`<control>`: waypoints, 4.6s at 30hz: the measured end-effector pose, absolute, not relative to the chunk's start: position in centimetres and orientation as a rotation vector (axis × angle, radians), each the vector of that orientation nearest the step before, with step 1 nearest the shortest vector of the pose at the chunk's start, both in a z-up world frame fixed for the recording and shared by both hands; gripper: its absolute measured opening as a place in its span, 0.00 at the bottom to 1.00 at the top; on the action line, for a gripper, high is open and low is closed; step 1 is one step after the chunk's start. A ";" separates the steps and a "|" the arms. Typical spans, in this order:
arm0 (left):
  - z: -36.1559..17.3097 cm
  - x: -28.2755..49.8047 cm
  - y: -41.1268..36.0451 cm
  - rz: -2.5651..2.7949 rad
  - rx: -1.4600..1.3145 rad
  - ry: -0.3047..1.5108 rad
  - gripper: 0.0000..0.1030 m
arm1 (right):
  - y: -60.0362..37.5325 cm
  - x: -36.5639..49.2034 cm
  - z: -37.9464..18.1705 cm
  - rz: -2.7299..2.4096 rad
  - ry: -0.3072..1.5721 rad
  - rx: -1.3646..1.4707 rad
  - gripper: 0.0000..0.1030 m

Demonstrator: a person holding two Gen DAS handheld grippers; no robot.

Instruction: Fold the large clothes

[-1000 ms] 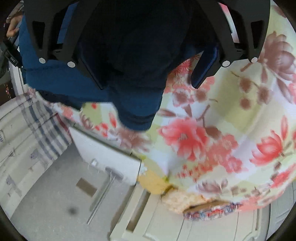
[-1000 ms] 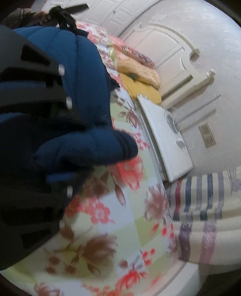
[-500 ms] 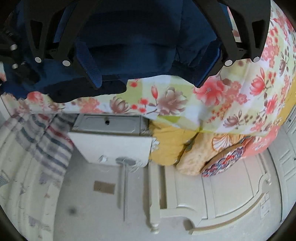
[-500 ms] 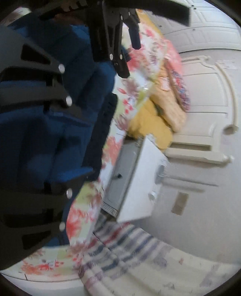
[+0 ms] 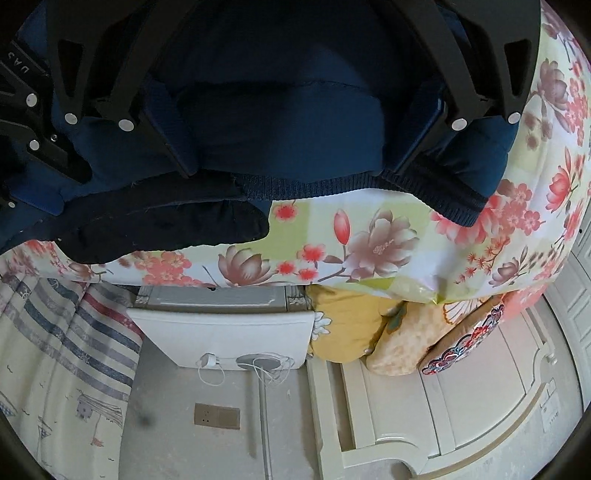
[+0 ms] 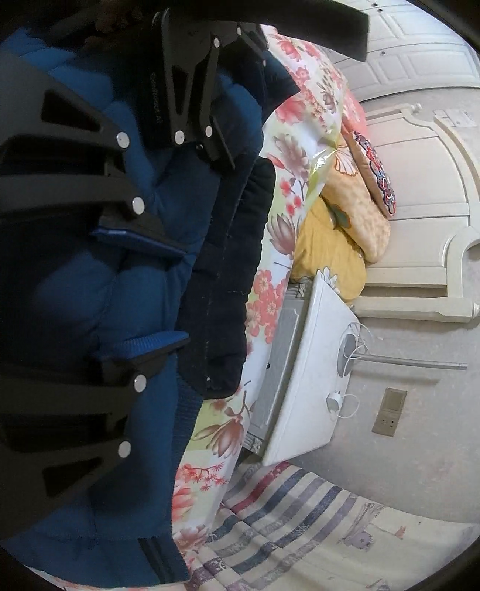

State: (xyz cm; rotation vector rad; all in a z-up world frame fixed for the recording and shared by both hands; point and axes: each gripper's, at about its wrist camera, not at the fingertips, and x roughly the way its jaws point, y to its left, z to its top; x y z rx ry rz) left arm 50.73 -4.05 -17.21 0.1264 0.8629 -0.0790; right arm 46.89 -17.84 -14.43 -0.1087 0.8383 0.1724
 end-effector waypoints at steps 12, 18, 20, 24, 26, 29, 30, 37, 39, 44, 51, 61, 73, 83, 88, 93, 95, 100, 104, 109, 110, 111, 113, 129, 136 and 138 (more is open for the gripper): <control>-17.2 50.7 -4.2 -0.081 0.120 0.865 0.96 | -17.6 46.9 -14.6 0.153 0.826 -0.130 0.40; -14.3 49.6 -2.6 -0.095 0.214 0.846 0.96 | -17.9 44.9 -12.6 0.087 0.822 -0.304 0.65; -13.2 48.7 -1.0 -0.028 0.270 0.766 0.96 | -20.5 44.1 -11.8 0.022 0.794 -0.279 0.82; -16.0 50.5 2.4 -0.067 0.165 0.919 0.96 | -30.2 44.1 -12.1 -0.092 0.860 0.067 0.78; -16.6 50.9 3.4 -0.089 0.092 0.939 0.96 | -33.6 43.8 -13.8 -0.011 0.878 0.247 0.77; -17.3 51.5 4.3 -0.110 0.022 0.960 0.96 | -35.4 43.3 -14.6 0.022 0.839 0.368 0.76; -17.4 51.6 4.7 -0.115 -0.001 0.966 0.96 | -35.5 43.4 -14.7 0.023 0.836 0.370 0.76; -16.6 50.8 4.6 0.037 0.060 0.933 0.96 | -32.5 44.2 -13.5 -0.109 0.900 0.165 0.76; -14.4 49.3 3.6 0.073 0.094 0.834 0.96 | -29.9 43.2 -11.0 -0.124 0.833 0.056 0.76; -12.4 46.9 -1.2 -0.098 0.036 0.775 0.96 | -23.2 41.4 -9.4 0.094 0.820 -0.025 0.79; -17.2 47.4 -5.5 -0.137 0.140 0.882 0.96 | -20.3 42.7 -14.5 0.113 0.914 -0.096 0.89; -15.2 46.0 -1.2 -0.104 0.083 0.867 0.96 | -24.7 41.3 -13.3 0.007 0.891 -0.025 0.90; -17.6 45.5 8.1 -0.045 -0.146 0.965 0.96 | -33.5 37.9 -15.3 -0.081 0.859 0.155 0.91; -11.7 39.1 0.2 -0.124 0.000 0.771 0.95 | -23.9 32.8 -9.9 0.070 0.772 -0.090 0.90; -15.2 37.9 -6.9 -0.148 0.220 0.806 0.96 | -18.4 32.4 -13.1 0.131 0.813 -0.246 0.95; -15.7 38.1 -5.2 -0.182 0.136 0.818 0.96 | -20.4 32.9 -13.6 0.156 0.837 -0.138 0.97; -15.3 37.7 -4.6 -0.175 0.147 0.816 0.96 | -20.5 32.4 -13.1 0.147 0.838 -0.140 0.96; -13.4 36.2 1.5 -0.033 0.106 0.730 0.96 | -27.3 31.4 -12.1 -0.025 0.792 -0.047 0.96; -15.6 37.2 8.0 -0.021 -0.105 0.824 0.96 | -34.1 31.1 -14.9 0.037 0.815 0.242 0.98; -16.2 37.8 9.5 -0.056 -0.220 0.851 0.96 | -33.9 31.0 -15.4 0.033 0.790 0.230 0.98; -16.2 37.7 9.6 -0.058 -0.224 0.850 0.96 | -34.2 30.9 -15.5 0.042 0.788 0.248 0.98; -16.3 37.7 9.8 -0.066 -0.239 0.849 0.96 | -34.4 30.9 -15.6 0.051 0.787 0.264 0.98; -16.5 37.6 10.1 -0.078 -0.267 0.846 0.96 | -34.3 30.9 -15.6 0.050 0.787 0.262 0.98; -16.0 29.8 -4.3 -0.119 0.175 0.742 0.96 | -17.3 24.2 -14.6 0.152 0.722 -0.253 0.97; -15.1 29.3 -0.9 -0.120 0.136 0.766 0.96 | -20.4 24.2 -13.5 0.136 0.757 -0.170 0.97; -14.8 28.3 2.0 -0.053 0.083 0.747 0.96 | -23.6 23.7 -12.8 0.081 0.746 -0.106 0.97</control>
